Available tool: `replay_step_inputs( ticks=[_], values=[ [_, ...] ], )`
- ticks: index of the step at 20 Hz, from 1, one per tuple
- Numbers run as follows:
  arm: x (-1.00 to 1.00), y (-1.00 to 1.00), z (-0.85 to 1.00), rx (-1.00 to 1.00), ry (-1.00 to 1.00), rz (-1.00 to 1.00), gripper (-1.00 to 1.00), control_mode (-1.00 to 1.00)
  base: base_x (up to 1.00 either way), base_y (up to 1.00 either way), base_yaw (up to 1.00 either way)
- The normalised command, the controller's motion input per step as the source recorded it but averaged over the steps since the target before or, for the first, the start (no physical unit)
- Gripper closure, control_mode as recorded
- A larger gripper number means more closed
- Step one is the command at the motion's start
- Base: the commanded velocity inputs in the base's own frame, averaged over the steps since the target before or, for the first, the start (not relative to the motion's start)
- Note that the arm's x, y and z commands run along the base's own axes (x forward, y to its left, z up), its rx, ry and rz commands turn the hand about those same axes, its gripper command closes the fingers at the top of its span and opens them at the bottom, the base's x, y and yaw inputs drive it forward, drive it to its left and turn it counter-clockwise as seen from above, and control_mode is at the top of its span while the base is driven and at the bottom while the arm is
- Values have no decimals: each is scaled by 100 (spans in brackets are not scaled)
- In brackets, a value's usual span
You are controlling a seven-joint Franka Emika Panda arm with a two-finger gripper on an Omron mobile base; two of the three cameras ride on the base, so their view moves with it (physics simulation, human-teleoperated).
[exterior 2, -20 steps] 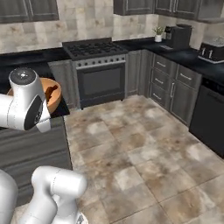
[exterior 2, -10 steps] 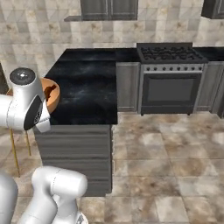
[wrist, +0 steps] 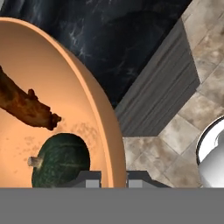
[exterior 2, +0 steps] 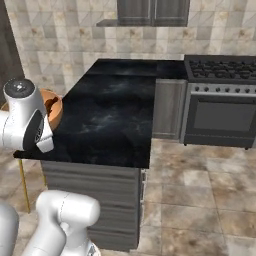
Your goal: The microwave is finished heating the chicken drumstick and squash. Take the bowl containing the food and place it on the dining counter.
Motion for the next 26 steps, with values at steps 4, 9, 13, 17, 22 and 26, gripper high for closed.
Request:
replay_step_inputs(
  ticks=[4, 9, 13, 17, 22, 26],
  values=[
    [0, 0, 0, 0, 0, 0, 100, 100, 88, 0, -3],
    [56, 0, -2, 0, 3, -7, 100, -100, 32, 0, -2],
    [100, 0, -27, 0, 14, -16, 100, -100, 0, 0, 0],
    [100, 0, -46, 0, 17, -14, 100, -100, 0, 0, 0],
    [100, 0, -74, 0, 17, -8, 100, -100, 0, 0, 0],
    [100, 0, -67, -1, 2, -3, 100, -100, 0, 0, 0]
  ],
)
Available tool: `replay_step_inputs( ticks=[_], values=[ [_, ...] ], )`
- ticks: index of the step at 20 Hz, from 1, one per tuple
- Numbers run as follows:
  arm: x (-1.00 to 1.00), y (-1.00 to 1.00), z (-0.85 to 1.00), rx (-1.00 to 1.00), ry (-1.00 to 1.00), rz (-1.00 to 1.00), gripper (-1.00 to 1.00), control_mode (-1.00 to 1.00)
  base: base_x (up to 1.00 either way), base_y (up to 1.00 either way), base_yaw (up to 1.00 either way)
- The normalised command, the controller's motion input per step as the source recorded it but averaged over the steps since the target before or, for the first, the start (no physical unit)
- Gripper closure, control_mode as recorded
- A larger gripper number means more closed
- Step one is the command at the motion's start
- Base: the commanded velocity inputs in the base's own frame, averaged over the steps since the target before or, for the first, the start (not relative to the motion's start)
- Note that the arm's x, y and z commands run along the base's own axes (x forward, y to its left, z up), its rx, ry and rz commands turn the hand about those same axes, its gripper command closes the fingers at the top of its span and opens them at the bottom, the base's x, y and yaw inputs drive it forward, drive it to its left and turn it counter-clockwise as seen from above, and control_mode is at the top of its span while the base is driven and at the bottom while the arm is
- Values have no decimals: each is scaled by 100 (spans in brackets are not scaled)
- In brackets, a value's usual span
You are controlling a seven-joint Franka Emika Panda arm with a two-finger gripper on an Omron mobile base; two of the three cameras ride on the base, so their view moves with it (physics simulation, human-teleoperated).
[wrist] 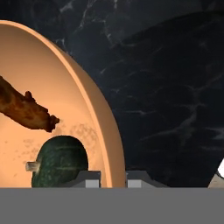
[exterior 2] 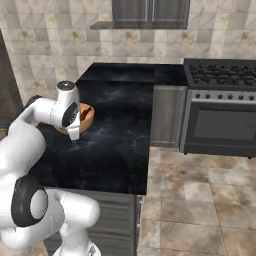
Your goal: The microwave is finished heating the chicken drumstick and squash. Take the bowl containing the food and place it on the dining counter.
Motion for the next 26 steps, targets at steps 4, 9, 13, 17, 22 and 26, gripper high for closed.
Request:
replay_step_inputs(
  ticks=[4, 9, 13, 17, 22, 26],
  values=[
    [100, 0, -53, -3, 0, -2, 100, -100, 0, 0, 0],
    [100, 0, -71, -5, 1, 0, 100, -100, 0, 0, 0],
    [100, 0, -59, -5, 2, 0, 100, -100, 0, 0, 0],
    [90, 0, -39, -1, 0, 0, 100, -100, 0, 0, 0],
    [48, 0, -31, 0, 0, 0, 100, -100, 0, 0, 0],
    [24, 0, -23, -1, 0, 0, 100, -100, 0, 0, 0]
  ],
)
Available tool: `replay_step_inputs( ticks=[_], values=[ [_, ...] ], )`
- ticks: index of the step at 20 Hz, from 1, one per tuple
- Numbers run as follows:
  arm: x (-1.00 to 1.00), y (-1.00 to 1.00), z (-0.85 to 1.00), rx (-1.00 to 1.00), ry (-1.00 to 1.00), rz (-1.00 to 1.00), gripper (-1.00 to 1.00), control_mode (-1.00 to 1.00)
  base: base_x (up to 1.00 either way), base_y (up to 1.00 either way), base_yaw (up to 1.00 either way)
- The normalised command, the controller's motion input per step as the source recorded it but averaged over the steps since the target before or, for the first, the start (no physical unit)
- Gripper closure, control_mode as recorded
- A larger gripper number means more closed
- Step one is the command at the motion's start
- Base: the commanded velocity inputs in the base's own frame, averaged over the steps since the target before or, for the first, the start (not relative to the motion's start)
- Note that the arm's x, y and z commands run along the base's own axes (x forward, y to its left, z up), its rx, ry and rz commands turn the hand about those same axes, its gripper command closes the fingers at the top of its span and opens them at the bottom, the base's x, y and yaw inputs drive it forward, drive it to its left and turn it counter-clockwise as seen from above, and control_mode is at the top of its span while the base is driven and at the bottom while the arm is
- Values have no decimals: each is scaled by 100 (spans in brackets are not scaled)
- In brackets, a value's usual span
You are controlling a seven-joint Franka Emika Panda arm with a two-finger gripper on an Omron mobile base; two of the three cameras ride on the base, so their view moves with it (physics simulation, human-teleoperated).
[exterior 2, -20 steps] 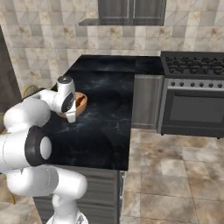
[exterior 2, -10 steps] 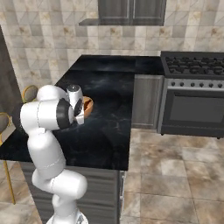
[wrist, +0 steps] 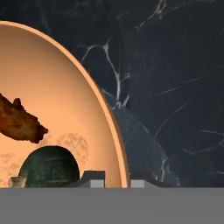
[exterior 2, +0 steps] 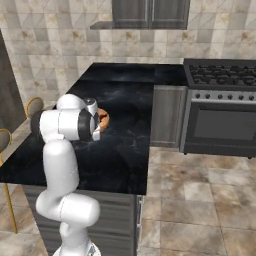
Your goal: The microwave is finished heating the chicken drumstick and squash. Take the bowl containing the food and place it on the dining counter.
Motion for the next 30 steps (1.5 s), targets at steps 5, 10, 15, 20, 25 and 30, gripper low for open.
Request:
replay_step_inputs(
  ticks=[5, 10, 15, 20, 25, 30],
  values=[
    [9, 0, -7, -1, 0, 0, -100, -100, 0, 0, 0],
    [-36, -4, 63, 7, -8, 0, -100, -100, 0, 0, 0],
    [-90, -6, 80, 10, -20, 0, -100, -100, 0, 0, 0],
    [-100, -4, 82, 9, -29, 0, -100, -100, 0, 0, 0],
    [-100, -3, 80, 5, -27, 0, -100, -100, 0, 0, 0],
    [-100, -15, 76, 4, -30, 4, -100, -100, 0, 0, 0]
  ],
)
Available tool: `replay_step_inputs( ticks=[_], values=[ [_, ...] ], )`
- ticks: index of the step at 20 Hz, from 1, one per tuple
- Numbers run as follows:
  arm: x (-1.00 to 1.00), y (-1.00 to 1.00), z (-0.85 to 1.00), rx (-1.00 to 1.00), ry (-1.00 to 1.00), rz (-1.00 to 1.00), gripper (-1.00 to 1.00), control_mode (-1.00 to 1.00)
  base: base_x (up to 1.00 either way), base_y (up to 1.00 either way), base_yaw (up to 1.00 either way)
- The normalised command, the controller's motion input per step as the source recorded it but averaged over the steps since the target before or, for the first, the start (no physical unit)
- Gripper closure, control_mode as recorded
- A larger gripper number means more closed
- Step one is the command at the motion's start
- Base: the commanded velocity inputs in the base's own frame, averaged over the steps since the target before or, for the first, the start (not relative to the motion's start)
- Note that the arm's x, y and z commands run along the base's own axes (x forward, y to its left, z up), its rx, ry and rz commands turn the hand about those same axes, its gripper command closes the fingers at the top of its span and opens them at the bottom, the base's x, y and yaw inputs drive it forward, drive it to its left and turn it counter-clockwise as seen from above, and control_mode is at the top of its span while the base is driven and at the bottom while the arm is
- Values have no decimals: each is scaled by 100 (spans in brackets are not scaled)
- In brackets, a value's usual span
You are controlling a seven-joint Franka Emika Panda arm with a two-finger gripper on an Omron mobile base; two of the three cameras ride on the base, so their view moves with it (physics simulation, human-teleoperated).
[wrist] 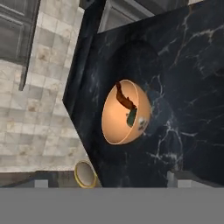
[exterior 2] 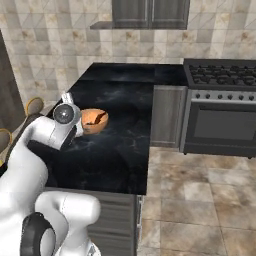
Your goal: The microwave is finished heating the chicken drumstick and squash. Take the bowl containing the food and place it on the dining counter.
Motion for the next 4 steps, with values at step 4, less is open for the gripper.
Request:
replay_step_inputs(
  ticks=[4],
  values=[
    [-100, -12, 79, 3, -26, 4, -100, -100, 0, 0, 0]
  ],
)
